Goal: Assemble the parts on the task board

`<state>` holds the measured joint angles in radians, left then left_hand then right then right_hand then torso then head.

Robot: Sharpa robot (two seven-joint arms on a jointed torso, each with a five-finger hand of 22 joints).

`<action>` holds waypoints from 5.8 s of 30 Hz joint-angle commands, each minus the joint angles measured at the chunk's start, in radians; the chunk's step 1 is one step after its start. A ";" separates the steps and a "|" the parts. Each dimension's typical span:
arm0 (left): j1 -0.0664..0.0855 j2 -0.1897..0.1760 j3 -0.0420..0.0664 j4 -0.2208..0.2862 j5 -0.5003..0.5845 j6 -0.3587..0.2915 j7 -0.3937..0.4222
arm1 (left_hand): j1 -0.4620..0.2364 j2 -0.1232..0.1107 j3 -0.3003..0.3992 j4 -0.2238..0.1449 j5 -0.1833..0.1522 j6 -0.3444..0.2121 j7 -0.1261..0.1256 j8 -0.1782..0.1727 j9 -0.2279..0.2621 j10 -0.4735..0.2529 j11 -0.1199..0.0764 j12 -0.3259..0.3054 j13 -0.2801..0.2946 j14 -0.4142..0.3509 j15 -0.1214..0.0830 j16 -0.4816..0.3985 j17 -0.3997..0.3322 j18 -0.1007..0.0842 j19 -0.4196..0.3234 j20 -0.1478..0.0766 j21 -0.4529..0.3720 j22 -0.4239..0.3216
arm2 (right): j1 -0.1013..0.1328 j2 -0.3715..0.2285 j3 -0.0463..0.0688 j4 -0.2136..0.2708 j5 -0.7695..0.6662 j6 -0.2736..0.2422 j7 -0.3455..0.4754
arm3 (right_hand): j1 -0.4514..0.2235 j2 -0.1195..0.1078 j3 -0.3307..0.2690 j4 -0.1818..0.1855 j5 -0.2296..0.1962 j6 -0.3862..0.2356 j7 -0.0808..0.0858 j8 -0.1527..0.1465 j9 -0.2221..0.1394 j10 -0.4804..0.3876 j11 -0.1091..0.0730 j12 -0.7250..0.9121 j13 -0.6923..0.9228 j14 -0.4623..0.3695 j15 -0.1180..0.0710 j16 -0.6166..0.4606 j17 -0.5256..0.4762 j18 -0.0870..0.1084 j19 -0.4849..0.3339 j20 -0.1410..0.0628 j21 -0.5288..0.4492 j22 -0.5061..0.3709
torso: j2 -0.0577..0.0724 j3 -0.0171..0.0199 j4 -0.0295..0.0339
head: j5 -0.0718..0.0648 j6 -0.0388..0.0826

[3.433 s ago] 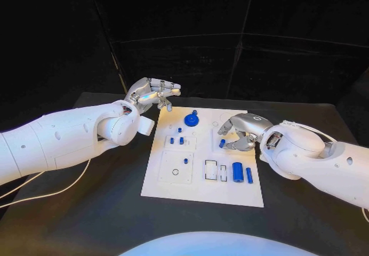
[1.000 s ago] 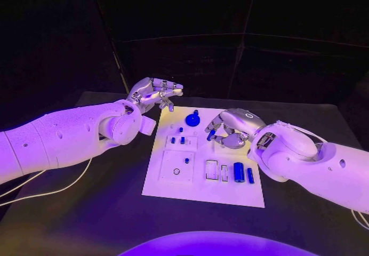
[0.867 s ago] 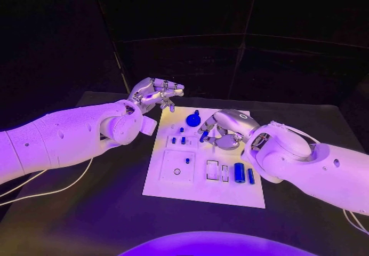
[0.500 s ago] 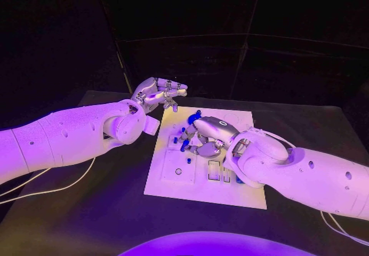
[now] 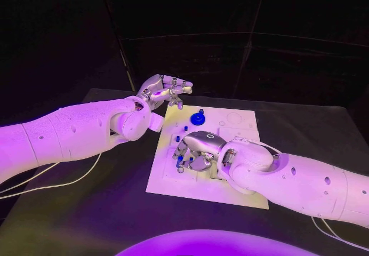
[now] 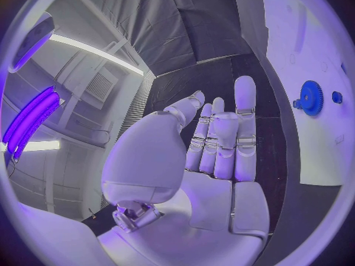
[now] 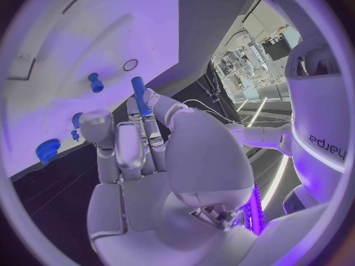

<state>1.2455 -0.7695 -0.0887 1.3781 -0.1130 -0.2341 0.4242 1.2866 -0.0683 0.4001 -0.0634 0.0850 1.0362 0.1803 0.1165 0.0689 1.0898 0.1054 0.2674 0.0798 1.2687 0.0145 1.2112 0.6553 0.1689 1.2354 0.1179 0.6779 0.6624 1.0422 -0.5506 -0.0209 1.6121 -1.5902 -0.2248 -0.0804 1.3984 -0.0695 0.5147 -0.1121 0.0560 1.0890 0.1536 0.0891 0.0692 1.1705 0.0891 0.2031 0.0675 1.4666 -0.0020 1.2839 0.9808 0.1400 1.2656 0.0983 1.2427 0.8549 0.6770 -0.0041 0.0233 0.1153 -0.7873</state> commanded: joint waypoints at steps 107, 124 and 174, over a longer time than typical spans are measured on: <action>-0.002 -0.032 0.000 -0.002 0.004 -0.017 0.017 | -0.002 0.008 -0.006 0.005 0.001 -0.008 -0.004 0.006 0.000 -0.010 -0.003 0.009 0.001 0.002 0.003 -0.001 -0.004 0.014 0.008 -0.002 -0.006 -0.002 | -0.012 -0.546 -0.001 0.253 0.239 -0.067 -0.270 | -0.178 -0.026 -0.633 0.341 0.239 -0.128 -0.043 0.225 0.073 0.231 -0.060 1.166 1.187 0.069 -0.040 0.213 0.384 -0.059 0.113 -0.032 0.144 0.276 | -0.020 -0.0020 -0.0497 | -0.133 0.016; -0.004 -0.035 0.000 0.001 0.004 -0.013 0.016 | -0.001 0.009 -0.006 0.005 0.001 -0.008 -0.004 0.007 0.000 -0.010 -0.003 0.010 0.002 0.002 0.003 -0.001 -0.004 0.014 0.008 -0.002 -0.006 -0.002 | -0.016 -0.492 -0.002 0.224 0.175 -0.044 -0.358 | -0.169 -0.032 -0.674 0.403 0.239 -0.151 -0.045 0.275 0.099 0.252 -0.060 1.197 1.241 0.075 -0.039 0.233 0.433 -0.060 0.114 -0.031 0.153 0.291 | -0.019 -0.0038 -0.0480 | -0.137 0.016; -0.006 -0.038 0.000 0.002 0.004 -0.005 0.010 | 0.000 0.009 -0.007 0.005 0.001 -0.008 -0.004 0.008 0.000 -0.011 -0.003 0.012 0.002 0.002 0.003 -0.001 -0.005 0.014 0.009 -0.002 -0.007 -0.002 | -0.073 -0.359 -0.002 0.174 0.053 -0.002 -0.452 | -0.042 0.024 -0.662 0.345 0.338 -0.136 -0.055 0.313 0.145 0.249 -0.070 1.188 1.248 0.077 -0.047 0.239 0.451 -0.062 0.113 -0.037 0.160 0.304 | -0.019 -0.0047 -0.0472 | -0.119 0.002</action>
<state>1.2385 -0.8066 -0.0899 1.3776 -0.1126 -0.2473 0.4255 1.2866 -0.0683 0.3973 -0.0607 0.0850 1.0325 0.1766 0.1205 0.0689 1.0864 0.1020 0.2774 0.0801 1.2687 0.0145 1.2112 0.6498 0.1689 1.2387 0.1144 0.6779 0.6615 0.9764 -0.9081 -0.0157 1.7920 -1.5146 -0.2307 -0.5017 1.3353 -0.0571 -0.1504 0.2403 0.3868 0.9538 0.1048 0.3955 0.2116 1.4184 0.0233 1.3939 1.3079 1.4668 -0.0412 1.5159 1.3076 0.0849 1.3779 0.0640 1.3972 1.1569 0.6586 -0.0087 -0.0238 -0.0049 -0.7853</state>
